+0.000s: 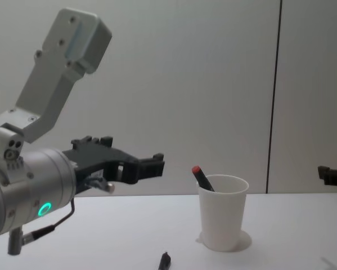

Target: Place the pen into the pen holder.

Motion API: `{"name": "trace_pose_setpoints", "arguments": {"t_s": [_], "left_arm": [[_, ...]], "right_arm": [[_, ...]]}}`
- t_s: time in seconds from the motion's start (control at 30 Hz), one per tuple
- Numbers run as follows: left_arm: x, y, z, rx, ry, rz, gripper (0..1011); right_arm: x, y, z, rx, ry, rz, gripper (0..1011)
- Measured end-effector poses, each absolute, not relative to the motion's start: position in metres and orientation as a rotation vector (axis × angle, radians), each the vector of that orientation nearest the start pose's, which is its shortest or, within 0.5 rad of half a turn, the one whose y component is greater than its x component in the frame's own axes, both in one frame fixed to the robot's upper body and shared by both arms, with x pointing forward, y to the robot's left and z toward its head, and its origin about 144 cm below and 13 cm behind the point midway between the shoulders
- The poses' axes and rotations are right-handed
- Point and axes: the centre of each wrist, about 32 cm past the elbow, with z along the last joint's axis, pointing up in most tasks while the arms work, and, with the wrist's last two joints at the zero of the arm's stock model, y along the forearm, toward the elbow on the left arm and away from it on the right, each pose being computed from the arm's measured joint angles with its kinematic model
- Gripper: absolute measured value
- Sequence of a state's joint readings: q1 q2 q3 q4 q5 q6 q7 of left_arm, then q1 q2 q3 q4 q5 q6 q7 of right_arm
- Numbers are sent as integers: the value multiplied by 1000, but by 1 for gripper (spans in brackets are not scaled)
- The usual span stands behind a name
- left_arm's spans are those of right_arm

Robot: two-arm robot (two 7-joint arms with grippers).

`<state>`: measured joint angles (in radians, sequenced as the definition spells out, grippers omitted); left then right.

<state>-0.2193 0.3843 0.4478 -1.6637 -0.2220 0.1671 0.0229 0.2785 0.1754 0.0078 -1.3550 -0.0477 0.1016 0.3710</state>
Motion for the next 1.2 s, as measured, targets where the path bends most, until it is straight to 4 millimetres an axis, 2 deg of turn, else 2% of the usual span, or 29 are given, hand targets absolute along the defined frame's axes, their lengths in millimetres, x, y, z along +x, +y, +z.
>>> {"name": "trace_pose_setpoints", "arguments": {"t_s": [0.53,1.2], "left_arm": [[480,194,1204,277,-3,1196,1004],[489,186,1182,364,180,1156,1004]], "right_arm": [[536,-294,1181,-214,-93,-1257,1001],[536,-294,1181,-214,-93,-1256,1002]]}}
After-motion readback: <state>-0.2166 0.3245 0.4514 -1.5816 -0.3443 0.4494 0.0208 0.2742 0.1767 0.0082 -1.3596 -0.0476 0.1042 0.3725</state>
